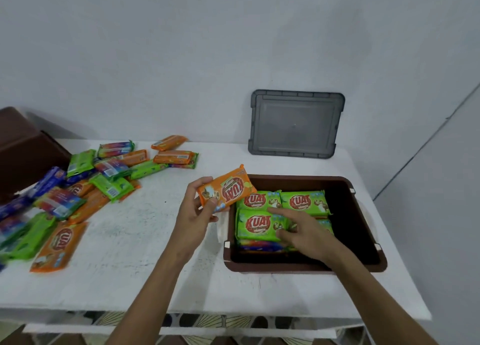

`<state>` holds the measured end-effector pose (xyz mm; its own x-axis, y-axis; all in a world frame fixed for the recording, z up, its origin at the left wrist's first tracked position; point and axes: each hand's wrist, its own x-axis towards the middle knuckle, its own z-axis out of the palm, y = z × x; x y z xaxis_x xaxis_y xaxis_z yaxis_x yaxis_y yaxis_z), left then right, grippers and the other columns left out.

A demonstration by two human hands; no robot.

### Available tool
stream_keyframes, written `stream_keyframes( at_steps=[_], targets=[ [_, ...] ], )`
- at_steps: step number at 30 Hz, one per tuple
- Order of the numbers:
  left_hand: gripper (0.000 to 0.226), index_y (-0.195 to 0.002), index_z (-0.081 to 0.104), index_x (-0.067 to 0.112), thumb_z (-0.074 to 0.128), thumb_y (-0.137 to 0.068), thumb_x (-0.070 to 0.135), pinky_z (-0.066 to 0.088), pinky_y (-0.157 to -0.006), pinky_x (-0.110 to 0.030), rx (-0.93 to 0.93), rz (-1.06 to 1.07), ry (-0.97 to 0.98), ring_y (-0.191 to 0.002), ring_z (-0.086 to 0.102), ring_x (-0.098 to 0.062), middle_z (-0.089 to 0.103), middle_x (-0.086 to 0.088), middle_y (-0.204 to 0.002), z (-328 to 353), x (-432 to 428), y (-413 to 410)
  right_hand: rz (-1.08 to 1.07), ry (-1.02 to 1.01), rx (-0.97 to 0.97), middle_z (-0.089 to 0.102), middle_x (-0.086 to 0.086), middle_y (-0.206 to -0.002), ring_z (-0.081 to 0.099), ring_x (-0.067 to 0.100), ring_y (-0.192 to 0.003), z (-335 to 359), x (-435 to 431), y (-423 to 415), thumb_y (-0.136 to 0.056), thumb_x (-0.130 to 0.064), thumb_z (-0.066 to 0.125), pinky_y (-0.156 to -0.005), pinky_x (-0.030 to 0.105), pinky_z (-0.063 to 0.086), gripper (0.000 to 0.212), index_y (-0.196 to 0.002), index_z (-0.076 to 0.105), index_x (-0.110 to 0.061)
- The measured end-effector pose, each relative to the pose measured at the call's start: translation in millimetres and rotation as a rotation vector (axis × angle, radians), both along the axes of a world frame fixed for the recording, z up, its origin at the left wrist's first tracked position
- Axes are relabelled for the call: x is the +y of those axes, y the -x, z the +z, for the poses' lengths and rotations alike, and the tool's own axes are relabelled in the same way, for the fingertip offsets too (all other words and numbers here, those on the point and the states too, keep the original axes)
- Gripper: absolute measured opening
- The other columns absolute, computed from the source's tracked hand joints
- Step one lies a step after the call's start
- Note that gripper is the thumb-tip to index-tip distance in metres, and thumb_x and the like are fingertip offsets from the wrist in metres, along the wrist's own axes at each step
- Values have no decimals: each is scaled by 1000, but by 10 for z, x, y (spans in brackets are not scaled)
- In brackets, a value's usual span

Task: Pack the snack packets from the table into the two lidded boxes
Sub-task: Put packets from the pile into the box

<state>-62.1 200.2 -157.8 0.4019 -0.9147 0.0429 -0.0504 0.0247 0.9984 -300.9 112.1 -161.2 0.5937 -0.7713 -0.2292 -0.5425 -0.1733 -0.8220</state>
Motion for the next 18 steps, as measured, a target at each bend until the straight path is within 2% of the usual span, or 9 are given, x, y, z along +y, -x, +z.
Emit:
stream_keyframes(
  at_steps=[2,3,6,8,10,11,14,16,18],
  targets=[
    [35,-125,46,45,56,-97,25,56,-70,-24,-18,0,-13,-102,66,-10,61,6,-122,6,25,11,72,148,99,50,-7,-142,49,4,-44,-39,-12,-41,-95,-16,59,-51,15,48,54,-141,47,-43],
    [36,-125,45,45,56,-97,26,56,-71,-23,-25,2,-17,-103,66,-11,60,6,-122,12,35,19,95,187,138,57,0,-137,42,5,-37,-51,-28,-62,-96,-16,58,-44,14,42,54,-141,45,-42],
    [39,-127,42,49,56,-94,33,55,-71,-20,-24,5,-19,-104,66,-12,62,7,-122,39,72,45,95,226,186,55,7,-140,42,3,-34,-25,-54,-99,-96,-13,57,-43,11,38,51,-142,48,-33],
    [43,-127,40,52,57,-88,41,54,-68,-16,-12,12,-26,-105,66,-12,62,9,-122,70,88,66,96,273,196,53,6,-143,44,-3,-46,11,-23,-91,-96,-15,58,-59,14,44,50,-143,49,-31],
    [45,-125,39,55,56,-84,45,53,-66,-13,-4,21,-32,-104,66,-11,62,11,-120,104,84,84,62,366,239,58,7,-133,56,9,-81,29,36,-70,-96,-20,59,-79,23,44,49,-143,49,-29],
    [43,-123,39,56,57,-85,44,52,-65,-12,-1,23,-36,-102,67,-8,63,13,-118,123,77,90,10,416,246,61,8,-122,56,15,-91,46,62,-63,-96,-22,59,-82,27,43,47,-142,50,-27],
    [40,-121,40,56,58,-92,36,52,-63,-12,-5,-10,-47,-96,67,2,70,21,-101,189,40,110,-192,549,118,60,3,-104,58,13,-87,174,82,-64,-96,-21,59,-82,30,51,41,-136,55,-21],
    [39,-121,41,54,59,-92,35,52,-62,-12,-9,-67,-49,-94,67,3,70,26,-96,253,3,136,-240,601,-25,63,2,-109,61,12,-95,310,72,-83,-93,-21,63,-87,35,55,44,-136,53,-21],
    [40,-121,44,52,61,-88,40,52,-61,-12,-20,-148,-44,-92,68,2,70,26,-97,348,-42,177,-184,586,-103,62,1,-125,58,12,-113,448,40,-94,-91,-25,67,-98,33,51,54,-141,45,-24]
  ],
)
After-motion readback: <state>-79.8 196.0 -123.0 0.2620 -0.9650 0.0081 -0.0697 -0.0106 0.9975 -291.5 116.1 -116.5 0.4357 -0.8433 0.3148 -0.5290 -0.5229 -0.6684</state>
